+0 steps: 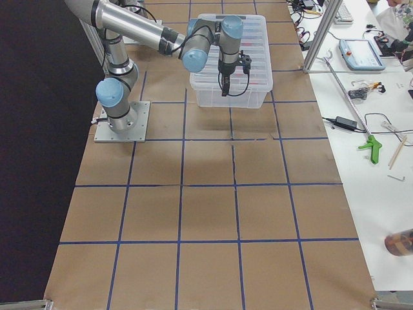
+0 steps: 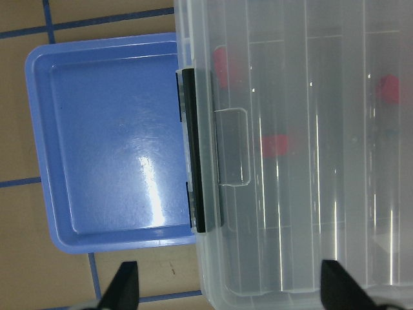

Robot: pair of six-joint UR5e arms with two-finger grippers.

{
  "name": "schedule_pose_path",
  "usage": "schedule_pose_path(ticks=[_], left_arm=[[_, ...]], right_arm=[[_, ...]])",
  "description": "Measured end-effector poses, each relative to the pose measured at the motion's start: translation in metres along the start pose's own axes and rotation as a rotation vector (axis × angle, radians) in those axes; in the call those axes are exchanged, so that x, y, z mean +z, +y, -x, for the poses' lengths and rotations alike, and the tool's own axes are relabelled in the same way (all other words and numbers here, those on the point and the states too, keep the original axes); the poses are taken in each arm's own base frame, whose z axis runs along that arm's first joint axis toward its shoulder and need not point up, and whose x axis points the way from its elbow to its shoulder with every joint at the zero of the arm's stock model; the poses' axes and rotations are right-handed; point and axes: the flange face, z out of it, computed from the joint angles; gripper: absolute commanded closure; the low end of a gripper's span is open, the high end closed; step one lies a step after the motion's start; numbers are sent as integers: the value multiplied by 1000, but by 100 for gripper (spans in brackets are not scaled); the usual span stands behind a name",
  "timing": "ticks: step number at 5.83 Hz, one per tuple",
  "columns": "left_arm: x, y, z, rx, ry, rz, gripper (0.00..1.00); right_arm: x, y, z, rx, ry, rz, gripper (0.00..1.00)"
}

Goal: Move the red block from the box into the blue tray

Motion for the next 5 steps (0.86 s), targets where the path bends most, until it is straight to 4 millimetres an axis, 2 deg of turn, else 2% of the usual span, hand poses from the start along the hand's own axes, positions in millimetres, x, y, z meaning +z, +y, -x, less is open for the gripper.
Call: schedule_pose_path(ticks=[5], left_arm=[[1,1,-1,1,2,1,2]], right_arm=[[3,-5,-12,-90,68,1,0]])
